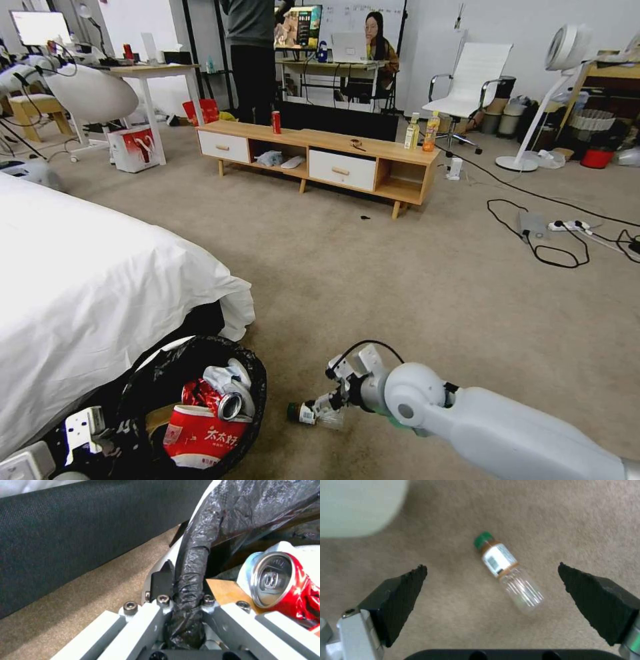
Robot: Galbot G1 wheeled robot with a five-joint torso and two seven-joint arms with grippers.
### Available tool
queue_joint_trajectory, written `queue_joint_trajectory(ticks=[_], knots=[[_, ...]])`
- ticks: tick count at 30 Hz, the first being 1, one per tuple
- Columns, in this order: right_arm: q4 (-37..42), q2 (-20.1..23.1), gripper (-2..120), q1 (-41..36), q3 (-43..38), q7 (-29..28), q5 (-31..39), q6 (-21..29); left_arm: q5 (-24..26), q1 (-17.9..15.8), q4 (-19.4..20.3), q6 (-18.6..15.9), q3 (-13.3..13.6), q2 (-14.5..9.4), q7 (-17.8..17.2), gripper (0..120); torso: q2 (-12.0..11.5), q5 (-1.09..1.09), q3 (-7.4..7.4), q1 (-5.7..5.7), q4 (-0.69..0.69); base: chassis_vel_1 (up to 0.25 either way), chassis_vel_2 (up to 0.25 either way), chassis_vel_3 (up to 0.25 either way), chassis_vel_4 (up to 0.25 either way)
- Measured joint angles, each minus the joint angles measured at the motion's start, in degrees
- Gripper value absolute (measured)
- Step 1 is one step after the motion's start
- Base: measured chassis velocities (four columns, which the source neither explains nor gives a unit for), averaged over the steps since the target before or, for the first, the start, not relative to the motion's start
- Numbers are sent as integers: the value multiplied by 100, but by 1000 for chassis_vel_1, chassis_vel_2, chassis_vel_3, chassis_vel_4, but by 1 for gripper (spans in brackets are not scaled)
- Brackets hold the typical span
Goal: Pick up the trash bin and place the garbage on the floor into it.
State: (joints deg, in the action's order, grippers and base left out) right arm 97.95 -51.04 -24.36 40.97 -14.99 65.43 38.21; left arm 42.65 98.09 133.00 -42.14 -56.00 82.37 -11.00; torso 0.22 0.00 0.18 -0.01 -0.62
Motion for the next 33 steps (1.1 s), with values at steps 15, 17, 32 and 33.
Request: queue_joint_trajectory(ticks=[15,17,32,33], knots=[[-1538,-513,100,127,377,590,-914,-424,-49,-2,-55,0,-43,63,19,1,0,0,0,0,0,0,0,0,0],[-1606,-559,100,137,404,628,-956,-457,-56,-7,-70,0,-41,65,21,1,0,0,0,0,0,0,0,0,0],[-2694,-1605,99,192,816,926,-1347,-852,-46,-67,-138,0,-24,31,42,1,1,-1,0,0,1,0,0,0,0],[-2834,-1717,99,132,836,945,-1390,-883,-38,-67,-138,0,-26,23,43,1,1,0,0,0,3,0,0,0,0]])
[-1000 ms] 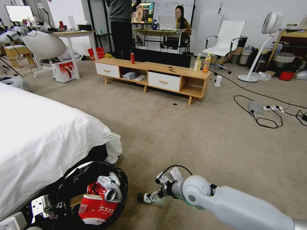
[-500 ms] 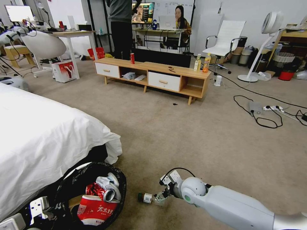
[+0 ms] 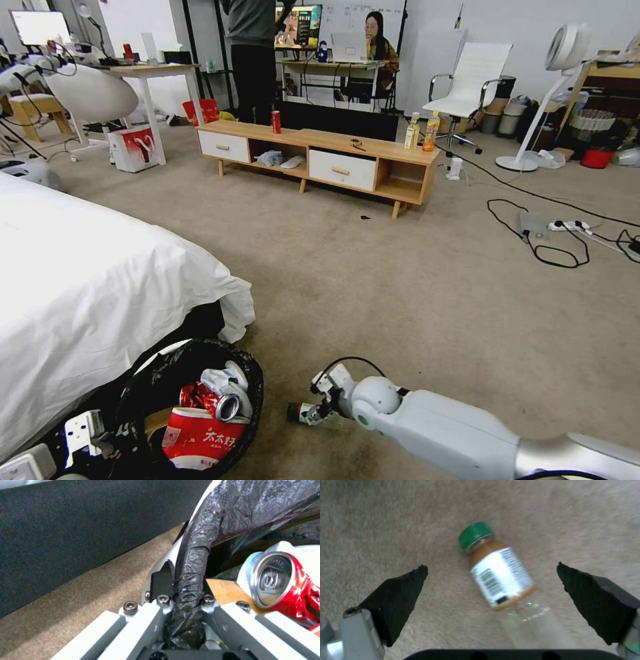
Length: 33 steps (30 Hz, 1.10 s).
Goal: Pick up the trash bin and place the garbage on the floor into it.
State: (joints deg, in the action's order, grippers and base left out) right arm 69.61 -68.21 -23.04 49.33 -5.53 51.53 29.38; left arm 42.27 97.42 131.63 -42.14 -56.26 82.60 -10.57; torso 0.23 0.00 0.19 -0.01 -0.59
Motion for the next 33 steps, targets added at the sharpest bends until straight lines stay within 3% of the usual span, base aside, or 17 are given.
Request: queue_joint_trajectory(ticks=[11,25,33], knots=[[-718,-299,98,-258,81,220,-323,-249,18,-5,-16,0,9,-19,2,1,0,0,0,0,-2,0,0,0,0],[-1236,-333,97,-427,-67,369,-723,-545,7,-11,-30,0,23,0,2,1,0,0,0,0,-2,0,0,0,0],[-1049,-254,72,-465,-98,337,-747,-586,-14,-17,-36,0,25,23,2,1,0,0,0,0,-2,0,0,0,0]])
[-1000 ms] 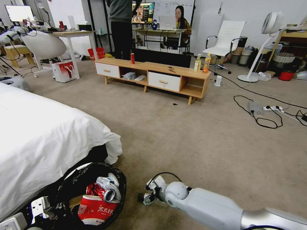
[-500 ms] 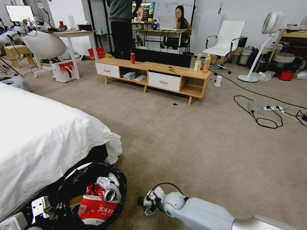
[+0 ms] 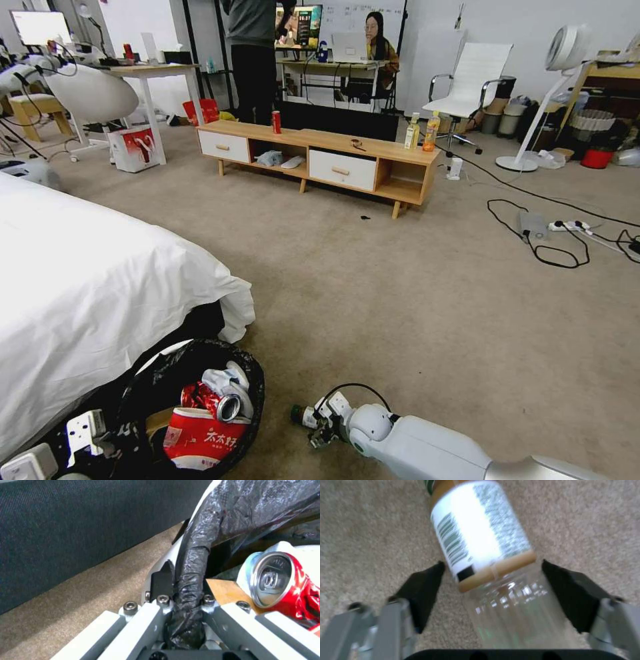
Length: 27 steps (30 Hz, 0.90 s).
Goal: Pick up the trash bin and place the garbage on the floor into it.
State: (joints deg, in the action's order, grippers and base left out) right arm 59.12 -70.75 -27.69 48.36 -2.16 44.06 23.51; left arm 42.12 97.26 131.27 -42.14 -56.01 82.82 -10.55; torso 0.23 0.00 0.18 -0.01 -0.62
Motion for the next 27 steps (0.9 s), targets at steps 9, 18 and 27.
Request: queue_joint_trajectory(ticks=[9,18,27], knots=[[393,245,40,1,-14,-98,108,2,-21,-13,-9,0,5,29,0,1,-1,0,0,0,-1,0,0,0,0],[676,524,25,-98,-133,-222,215,-147,-27,-27,7,0,30,30,-12,1,-1,1,0,0,0,0,0,0,0],[2239,1556,25,-112,-1078,-672,223,-590,-57,-92,-22,0,177,-35,-33,1,-1,0,0,0,-1,0,0,0,0]])
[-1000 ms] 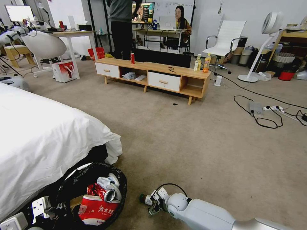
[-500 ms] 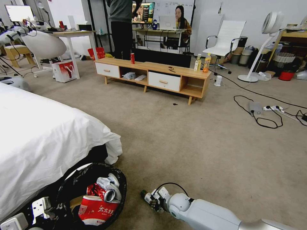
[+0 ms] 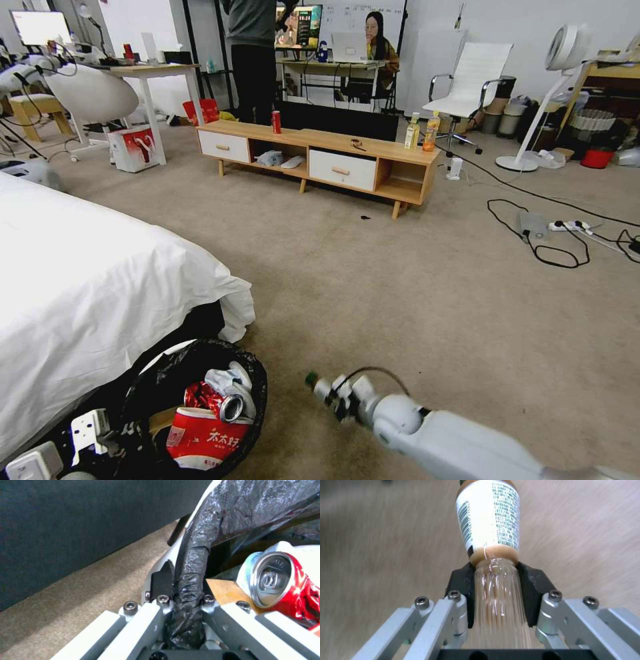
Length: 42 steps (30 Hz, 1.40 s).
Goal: Pick up the trash bin and place the garbage on the floor into it.
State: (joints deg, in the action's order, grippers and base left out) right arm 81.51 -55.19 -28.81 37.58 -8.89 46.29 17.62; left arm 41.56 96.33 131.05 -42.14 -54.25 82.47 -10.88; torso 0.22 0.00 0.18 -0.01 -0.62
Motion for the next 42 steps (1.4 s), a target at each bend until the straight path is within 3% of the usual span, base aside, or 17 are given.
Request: queue_joint_trajectory(ticks=[2,6,8,19,28,35,42], knots=[[595,274,25,-20,-406,-72,-16,-114,17,-40,-24,0,37,-30,-14,1,0,0,0,0,0,0,0,0,0],[1041,446,25,-51,-764,-124,-37,-166,53,-50,-25,0,66,-60,-20,1,0,0,0,0,1,0,0,0,0],[1804,684,25,-128,-1420,-174,-75,-228,94,-62,-32,0,78,-119,-39,1,0,1,0,0,0,0,0,0,0],[3361,1008,25,160,-1876,-154,688,-466,266,-86,-35,0,59,-357,-113,1,0,0,0,0,1,0,0,0,0],[4217,706,25,1226,-1141,-247,1989,-406,296,-76,41,0,36,-418,-122,1,1,-1,0,0,2,0,0,0,0],[4203,382,25,1806,5,-424,2266,-403,297,-87,49,0,35,-414,-122,1,1,-2,0,0,1,0,0,0,0],[4035,111,25,1956,634,-601,2350,-349,297,-95,49,0,34,-388,-121,1,1,-1,0,0,0,0,0,0,0]])
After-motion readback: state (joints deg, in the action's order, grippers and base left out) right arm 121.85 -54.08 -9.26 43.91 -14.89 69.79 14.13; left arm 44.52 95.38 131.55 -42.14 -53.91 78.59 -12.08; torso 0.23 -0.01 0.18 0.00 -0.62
